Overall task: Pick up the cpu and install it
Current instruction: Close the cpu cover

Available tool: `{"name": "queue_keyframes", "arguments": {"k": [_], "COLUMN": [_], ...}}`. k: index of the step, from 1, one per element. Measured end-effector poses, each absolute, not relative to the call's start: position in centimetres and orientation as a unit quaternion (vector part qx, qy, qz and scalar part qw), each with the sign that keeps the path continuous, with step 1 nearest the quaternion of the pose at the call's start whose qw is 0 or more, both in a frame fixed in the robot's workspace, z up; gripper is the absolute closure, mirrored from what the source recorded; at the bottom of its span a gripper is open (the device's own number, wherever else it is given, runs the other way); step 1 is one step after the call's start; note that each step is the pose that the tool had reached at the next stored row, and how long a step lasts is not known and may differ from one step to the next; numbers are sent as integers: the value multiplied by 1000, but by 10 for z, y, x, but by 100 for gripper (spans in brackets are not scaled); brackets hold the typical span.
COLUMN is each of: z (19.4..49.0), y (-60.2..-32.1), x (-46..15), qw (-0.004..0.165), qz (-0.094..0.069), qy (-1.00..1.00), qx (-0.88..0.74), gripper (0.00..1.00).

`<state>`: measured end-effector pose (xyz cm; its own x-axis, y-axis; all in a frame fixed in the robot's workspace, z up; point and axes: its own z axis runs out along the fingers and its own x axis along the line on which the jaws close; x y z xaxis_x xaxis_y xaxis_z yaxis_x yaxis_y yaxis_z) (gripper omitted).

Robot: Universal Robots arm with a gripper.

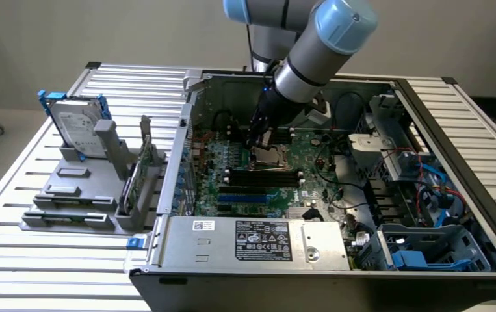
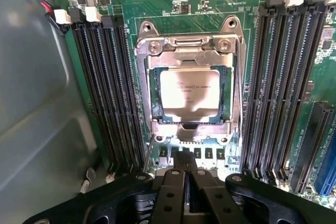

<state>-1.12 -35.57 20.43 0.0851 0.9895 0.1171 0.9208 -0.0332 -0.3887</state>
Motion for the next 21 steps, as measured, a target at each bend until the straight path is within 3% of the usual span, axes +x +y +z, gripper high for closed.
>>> {"name": "queue_keyframes", "arguments": {"k": [21], "z": [208], "y": [-358], "x": [-2], "qw": [185], "qz": [93], "qy": [-670], "qx": [-713], "gripper": [89]}}
